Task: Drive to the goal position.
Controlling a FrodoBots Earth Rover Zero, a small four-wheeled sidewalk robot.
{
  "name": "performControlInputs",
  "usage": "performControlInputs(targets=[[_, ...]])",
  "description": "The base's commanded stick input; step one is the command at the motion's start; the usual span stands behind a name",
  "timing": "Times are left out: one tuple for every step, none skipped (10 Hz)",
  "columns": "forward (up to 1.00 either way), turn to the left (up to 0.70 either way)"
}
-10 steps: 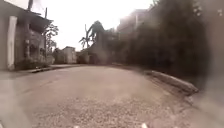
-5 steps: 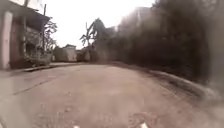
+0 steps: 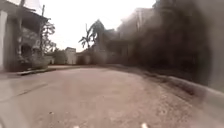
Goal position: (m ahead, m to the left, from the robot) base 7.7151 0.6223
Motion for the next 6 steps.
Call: performControlInputs(targets=[[1.0,0.0],[1.0,0.0],[1.0,0.0],[1.0,0.0],[1.0,0.0],[1.0,0.0]])
